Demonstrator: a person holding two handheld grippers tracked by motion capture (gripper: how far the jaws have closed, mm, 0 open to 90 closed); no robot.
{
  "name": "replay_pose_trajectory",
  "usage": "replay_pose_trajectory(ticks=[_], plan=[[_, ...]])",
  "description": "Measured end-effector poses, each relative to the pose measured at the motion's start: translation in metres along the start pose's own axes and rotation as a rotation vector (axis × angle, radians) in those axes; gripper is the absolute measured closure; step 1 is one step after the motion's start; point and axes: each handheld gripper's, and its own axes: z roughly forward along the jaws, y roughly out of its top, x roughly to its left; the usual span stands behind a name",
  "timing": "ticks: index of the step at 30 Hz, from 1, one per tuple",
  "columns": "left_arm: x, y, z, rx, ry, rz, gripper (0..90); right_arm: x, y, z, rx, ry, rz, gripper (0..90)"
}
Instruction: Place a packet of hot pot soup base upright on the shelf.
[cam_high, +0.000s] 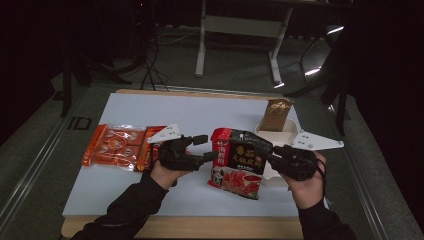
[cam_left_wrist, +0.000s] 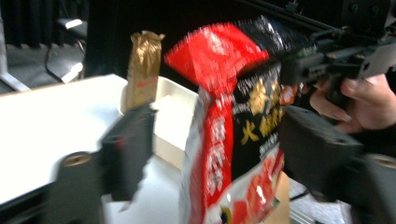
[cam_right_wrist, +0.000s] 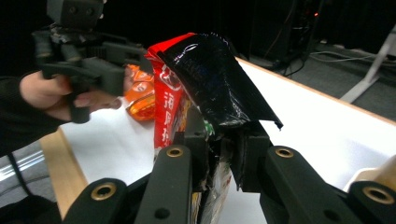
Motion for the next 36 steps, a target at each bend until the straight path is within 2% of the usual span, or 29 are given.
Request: replay_pose_trajectory(ticks=[1, 2, 4, 6, 8, 11, 13, 15, 17, 21, 25, 29, 36], plan=[[0.000, 0.000, 0.000, 0.000, 0.000, 0.000, 11.1, 0.000, 0.000, 0.000, 0.000, 0.000, 0.000, 78.2], [-0.001, -0.002, 0.001, 0.029, 0.002, 0.013, 11.1, -0.001, 0.001, -0.001, -0.002, 0.002, 0.001, 78.2], [-0.003, -0.006, 0.002, 0.037, 0.000, 0.030, 8.7, -0.003, 0.006, -0.003, -0.012, 0.001, 0.002, 78.2], [-0.003, -0.009, 0.002, 0.029, 0.002, 0.019, 7.4, -0.005, 0.009, -0.004, -0.016, -0.002, 0.000, 78.2], [-0.002, -0.011, 0.001, 0.034, 0.004, 0.004, 1.9, -0.007, 0.013, -0.006, -0.025, -0.001, 0.004, 78.2], [-0.001, -0.014, -0.003, 0.028, 0.011, -0.006, 1.9, -0.012, 0.020, -0.010, -0.047, -0.010, 0.007, 78.1], [-0.001, -0.017, -0.007, 0.038, 0.038, 0.019, 1.9, -0.015, 0.025, -0.013, -0.055, -0.019, 0.003, 78.2], [-0.001, -0.020, -0.011, 0.042, 0.041, 0.030, 1.9, -0.019, 0.030, -0.016, -0.065, -0.028, 0.005, 78.1], [-0.001, -0.024, -0.015, 0.054, 0.057, 0.061, 1.9, -0.024, 0.035, -0.019, -0.075, -0.039, 0.007, 78.2], [-0.002, -0.032, -0.023, 0.067, 0.072, 0.114, 2.0, -0.036, 0.042, -0.025, -0.093, -0.070, 0.016, 78.1], [-0.003, -0.041, -0.030, 0.080, 0.072, 0.143, 2.1, -0.048, 0.047, -0.032, -0.106, -0.099, 0.023, 78.1], [-0.001, -0.050, -0.036, 0.083, 0.078, 0.129, 2.2, -0.061, 0.049, -0.038, -0.113, -0.135, 0.028, 78.0], [0.002, -0.063, -0.047, 0.097, 0.095, 0.115, 2.2, -0.087, 0.049, -0.043, -0.116, -0.171, 0.038, 78.0]])
